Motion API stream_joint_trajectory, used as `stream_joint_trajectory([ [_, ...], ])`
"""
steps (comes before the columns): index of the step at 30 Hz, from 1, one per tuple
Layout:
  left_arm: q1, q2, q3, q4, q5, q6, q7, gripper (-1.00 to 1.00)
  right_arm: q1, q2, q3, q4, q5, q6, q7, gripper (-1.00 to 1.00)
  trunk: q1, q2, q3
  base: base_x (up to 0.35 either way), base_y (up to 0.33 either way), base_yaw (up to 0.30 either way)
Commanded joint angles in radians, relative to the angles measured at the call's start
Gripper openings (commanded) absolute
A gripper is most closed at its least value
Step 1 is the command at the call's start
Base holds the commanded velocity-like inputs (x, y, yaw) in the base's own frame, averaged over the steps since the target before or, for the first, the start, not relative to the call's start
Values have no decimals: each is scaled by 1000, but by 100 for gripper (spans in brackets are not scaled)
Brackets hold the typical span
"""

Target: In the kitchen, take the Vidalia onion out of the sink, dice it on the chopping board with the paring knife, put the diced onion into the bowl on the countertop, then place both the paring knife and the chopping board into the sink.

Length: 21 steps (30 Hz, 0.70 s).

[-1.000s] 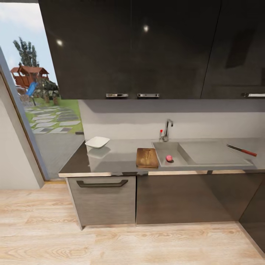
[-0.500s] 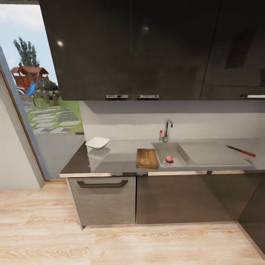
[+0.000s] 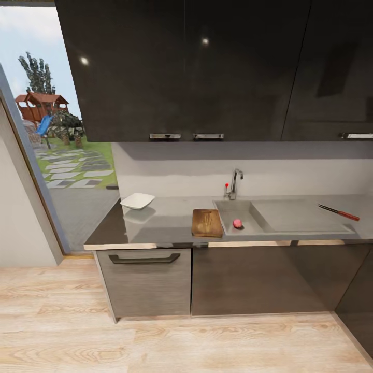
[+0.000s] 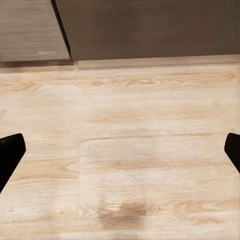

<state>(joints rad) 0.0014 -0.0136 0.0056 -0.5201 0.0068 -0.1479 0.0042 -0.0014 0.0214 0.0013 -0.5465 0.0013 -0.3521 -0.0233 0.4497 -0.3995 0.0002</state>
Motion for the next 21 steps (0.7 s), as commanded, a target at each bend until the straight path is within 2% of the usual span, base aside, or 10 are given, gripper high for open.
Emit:
stream_joint_trajectory([
  [1, 0, 0, 1, 0, 1, -2, 0, 100, 0, 0, 0, 1, 0, -3, -2, 100, 0, -1, 0, 0, 0, 0],
  [21, 0, 1, -2, 0, -1, -4, -1, 100, 0, 0, 0, 1, 0, -3, -3, 100, 0, -1, 0, 0, 0, 0],
])
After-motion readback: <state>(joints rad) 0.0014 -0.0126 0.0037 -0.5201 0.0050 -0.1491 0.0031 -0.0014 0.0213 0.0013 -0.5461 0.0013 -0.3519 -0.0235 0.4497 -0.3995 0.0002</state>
